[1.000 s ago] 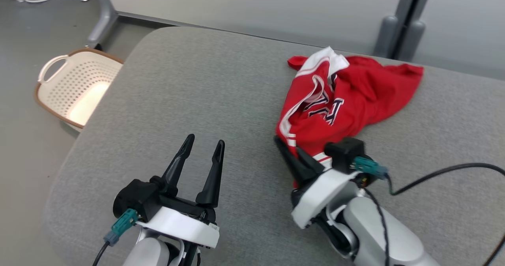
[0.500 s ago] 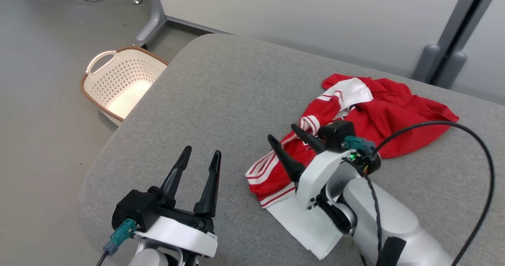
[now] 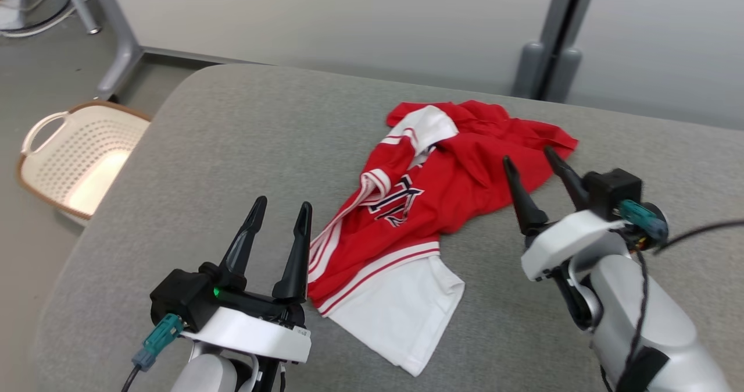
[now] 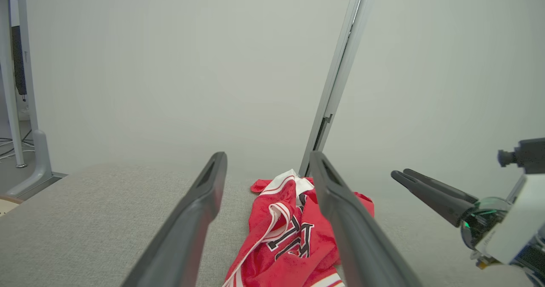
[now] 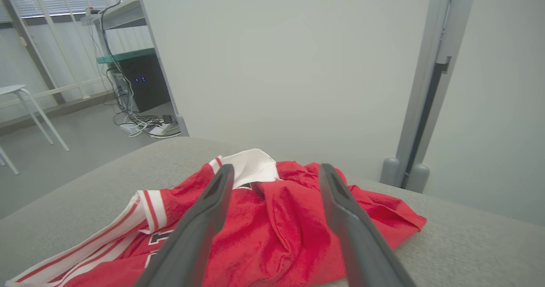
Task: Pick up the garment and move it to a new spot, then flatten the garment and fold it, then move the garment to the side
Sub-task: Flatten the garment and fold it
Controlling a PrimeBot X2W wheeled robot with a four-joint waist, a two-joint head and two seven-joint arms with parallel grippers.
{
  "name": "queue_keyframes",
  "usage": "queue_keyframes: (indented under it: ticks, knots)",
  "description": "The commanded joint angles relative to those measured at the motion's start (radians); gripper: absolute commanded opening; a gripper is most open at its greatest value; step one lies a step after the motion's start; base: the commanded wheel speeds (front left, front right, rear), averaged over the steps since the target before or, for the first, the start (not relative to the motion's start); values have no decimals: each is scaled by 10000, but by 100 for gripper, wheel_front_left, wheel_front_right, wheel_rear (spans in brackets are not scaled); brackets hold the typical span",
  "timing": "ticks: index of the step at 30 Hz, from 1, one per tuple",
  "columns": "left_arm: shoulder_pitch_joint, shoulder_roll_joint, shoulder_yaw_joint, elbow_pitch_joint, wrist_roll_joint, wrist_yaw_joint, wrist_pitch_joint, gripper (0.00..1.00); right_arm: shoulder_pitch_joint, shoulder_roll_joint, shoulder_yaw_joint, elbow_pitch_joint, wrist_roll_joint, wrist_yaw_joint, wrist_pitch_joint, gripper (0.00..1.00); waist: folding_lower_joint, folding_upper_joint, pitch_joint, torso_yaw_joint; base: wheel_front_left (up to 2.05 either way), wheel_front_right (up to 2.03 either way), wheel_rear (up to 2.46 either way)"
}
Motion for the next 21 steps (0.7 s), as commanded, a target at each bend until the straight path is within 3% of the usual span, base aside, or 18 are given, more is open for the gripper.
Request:
queue_keyframes:
  ticks: [1, 5, 11, 21]
  knots:
    - [-193, 34, 45, -61, -9, -44, -1, 100, 195, -53, -168, -271, -103, 0, -81, 100, 0, -1, 16, -405, 0, 0, 0]
    - [-164, 34, 134, -142, 20, -50, -1, 100, 1397, -326, -1192, -1838, -795, 0, -63, 100, 0, -1, 49, -928, 0, 0, 0]
    - [-136, 35, 197, -33, 140, -119, -1, 100, 3012, -80, -2360, -3641, -1526, 0, -59, 100, 0, -1, 108, -1514, 0, 0, 0]
    - [-132, 35, 154, 129, 238, -222, 0, 100, 3972, 451, -3064, -4472, -2061, 0, -61, 100, 0, -1, 334, -1837, 0, 0, 0]
